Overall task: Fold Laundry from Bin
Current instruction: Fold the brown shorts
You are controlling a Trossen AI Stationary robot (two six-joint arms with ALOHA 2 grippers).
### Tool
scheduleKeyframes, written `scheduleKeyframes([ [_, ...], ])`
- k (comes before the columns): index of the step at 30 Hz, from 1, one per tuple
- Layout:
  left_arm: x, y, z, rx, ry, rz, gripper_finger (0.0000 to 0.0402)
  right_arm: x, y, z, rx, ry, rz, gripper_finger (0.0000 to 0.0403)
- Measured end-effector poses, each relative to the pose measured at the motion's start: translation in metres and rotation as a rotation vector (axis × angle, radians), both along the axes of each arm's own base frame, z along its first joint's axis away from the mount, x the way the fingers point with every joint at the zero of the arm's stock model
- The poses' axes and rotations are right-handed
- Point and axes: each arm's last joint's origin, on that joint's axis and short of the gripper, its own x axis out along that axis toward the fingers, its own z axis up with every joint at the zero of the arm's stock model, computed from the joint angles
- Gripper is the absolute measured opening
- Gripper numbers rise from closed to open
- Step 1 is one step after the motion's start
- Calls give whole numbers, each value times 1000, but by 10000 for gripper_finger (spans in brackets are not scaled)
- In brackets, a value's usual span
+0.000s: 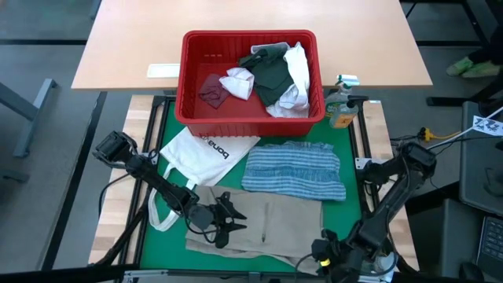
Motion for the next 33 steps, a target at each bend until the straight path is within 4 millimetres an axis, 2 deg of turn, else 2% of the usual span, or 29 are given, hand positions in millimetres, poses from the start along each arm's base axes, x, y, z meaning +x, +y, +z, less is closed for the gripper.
scheduleKeyframes([
  [8, 0, 0, 0, 1, 1, 0, 136, -2, -4, -10, -85, 56, 44, 170],
  [16, 0, 0, 0, 2, 2, 0, 137, -4, -9, -13, -211, 1, 143, 170],
  [22, 0, 0, 0, 3, 2, -1, 137, -4, -9, -15, -233, 4, 163, 170],
  [29, 0, 0, 0, 2, 2, -1, 137, -2, -3, -41, -288, 78, 187, 170],
  [33, 0, 0, 0, 2, 2, 0, 137, -1, -2, -49, -306, 92, 187, 170],
])
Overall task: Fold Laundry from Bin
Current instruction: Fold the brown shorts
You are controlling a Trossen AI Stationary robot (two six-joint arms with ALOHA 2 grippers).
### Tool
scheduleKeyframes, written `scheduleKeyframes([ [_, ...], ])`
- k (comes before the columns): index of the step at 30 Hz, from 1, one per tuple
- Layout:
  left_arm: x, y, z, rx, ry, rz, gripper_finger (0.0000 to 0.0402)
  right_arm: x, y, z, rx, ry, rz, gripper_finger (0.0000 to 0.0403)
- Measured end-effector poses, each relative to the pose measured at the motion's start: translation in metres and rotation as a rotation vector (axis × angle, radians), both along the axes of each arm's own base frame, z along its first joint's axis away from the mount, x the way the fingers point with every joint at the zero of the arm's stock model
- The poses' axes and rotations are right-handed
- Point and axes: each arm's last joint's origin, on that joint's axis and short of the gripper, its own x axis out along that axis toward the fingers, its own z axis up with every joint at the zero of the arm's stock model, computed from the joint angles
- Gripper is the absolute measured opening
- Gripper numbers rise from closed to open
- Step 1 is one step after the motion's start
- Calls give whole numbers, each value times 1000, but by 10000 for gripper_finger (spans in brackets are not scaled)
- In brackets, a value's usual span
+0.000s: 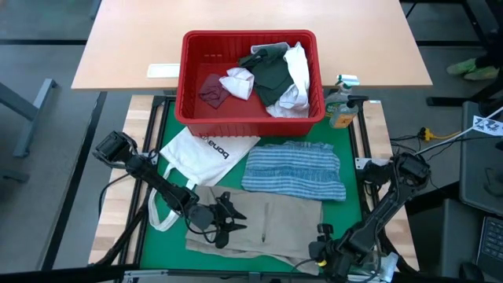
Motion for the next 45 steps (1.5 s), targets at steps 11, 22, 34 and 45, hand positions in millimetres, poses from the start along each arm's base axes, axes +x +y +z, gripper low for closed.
scheduleKeyframes([
  [11, 0, 0, 0, 0, 0, -1, 137, 2, -2, -9, -48, 4, -14, 69],
  [22, 0, 0, 0, 1, 0, -1, 137, 10, 10, 15, -7, -15, -12, 22],
  [34, -1, -1, -1, -7, 13, -30, 137, 26, 32, 87, 70, -125, -7, 10],
  [45, -1, -1, -1, -12, 17, -42, 137, 27, 36, 90, 139, -105, 36, 22],
])
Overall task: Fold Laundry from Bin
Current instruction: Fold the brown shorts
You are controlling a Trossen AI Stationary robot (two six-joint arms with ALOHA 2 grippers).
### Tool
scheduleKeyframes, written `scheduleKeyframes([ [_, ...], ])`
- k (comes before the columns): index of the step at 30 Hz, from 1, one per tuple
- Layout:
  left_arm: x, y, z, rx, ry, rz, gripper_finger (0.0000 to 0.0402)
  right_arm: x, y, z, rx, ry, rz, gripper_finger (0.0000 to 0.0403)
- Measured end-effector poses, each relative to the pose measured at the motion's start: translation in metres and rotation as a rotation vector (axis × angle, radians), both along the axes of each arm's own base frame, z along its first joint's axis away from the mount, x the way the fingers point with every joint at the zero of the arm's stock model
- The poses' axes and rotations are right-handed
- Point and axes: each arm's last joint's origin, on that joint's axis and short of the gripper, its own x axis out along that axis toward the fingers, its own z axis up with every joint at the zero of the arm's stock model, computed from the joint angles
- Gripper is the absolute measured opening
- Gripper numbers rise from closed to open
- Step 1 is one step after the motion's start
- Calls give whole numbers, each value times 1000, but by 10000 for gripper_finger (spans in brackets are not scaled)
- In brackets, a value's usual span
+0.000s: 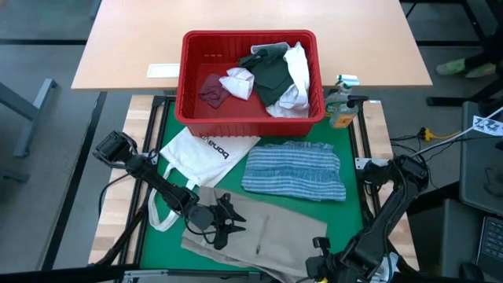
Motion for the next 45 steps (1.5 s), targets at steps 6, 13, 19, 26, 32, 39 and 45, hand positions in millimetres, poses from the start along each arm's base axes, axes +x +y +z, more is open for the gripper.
scheduleKeyframes([
  [6, 0, 0, 0, 0, 0, 0, 137, 0, 1, 1, 19, 0, 3, 19],
  [13, 0, 0, 0, 0, 0, 0, 137, 5, 8, 6, 109, -60, 2, 19],
  [19, 0, 0, 0, -1, 0, 0, 137, 6, 9, 7, 136, -43, -52, 32],
  [26, -5, -2, 15, -61, 7, -150, 136, 5, 8, 6, 138, -22, -100, 121],
  [32, -10, -7, 21, -105, 12, -220, 136, 4, 1, 2, 11, -48, -32, 170],
  [39, -22, -14, 11, -266, 233, -286, 136, 14, -26, -5, -179, 21, 27, 174],
  [45, -38, -16, -4, -359, 521, -275, 136, 41, -55, -6, -260, 12, 81, 167],
])
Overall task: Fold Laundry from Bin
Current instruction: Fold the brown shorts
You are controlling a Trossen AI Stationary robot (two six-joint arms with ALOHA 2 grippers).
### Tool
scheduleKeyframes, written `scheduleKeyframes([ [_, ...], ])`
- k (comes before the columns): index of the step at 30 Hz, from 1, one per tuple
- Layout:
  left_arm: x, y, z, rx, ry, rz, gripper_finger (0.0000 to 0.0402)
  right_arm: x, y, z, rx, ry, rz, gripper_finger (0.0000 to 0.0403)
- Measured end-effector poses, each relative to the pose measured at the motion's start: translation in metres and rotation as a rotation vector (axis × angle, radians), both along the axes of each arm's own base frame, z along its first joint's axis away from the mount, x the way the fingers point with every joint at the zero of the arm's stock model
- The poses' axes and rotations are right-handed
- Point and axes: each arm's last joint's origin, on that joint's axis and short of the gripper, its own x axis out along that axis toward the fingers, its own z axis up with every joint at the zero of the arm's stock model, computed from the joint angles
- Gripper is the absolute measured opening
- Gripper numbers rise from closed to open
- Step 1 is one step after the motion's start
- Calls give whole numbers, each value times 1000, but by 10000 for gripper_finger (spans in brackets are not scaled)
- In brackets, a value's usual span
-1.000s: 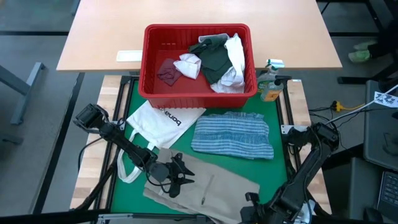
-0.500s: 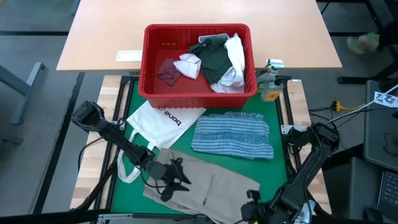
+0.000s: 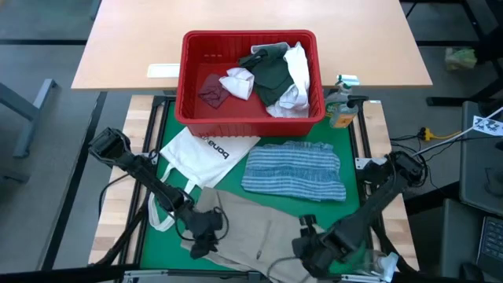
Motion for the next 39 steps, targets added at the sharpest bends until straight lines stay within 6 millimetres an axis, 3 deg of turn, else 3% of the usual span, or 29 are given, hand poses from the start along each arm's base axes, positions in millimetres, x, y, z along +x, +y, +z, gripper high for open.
scheduleKeyframes([
  [10, -31, 19, -24, 334, 308, 299, 136, 34, -40, 0, -18, 23, 132, 166],
  [16, -27, 13, -22, 247, 301, 256, 136, 37, -44, 0, -20, 25, 185, 166],
  [26, -33, 5, -21, 41, 490, 47, 137, 36, -44, -1, -28, 36, 191, 166],
  [39, -26, 7, -20, 90, 382, 144, 137, 26, -48, -3, -56, 146, 148, 166],
])
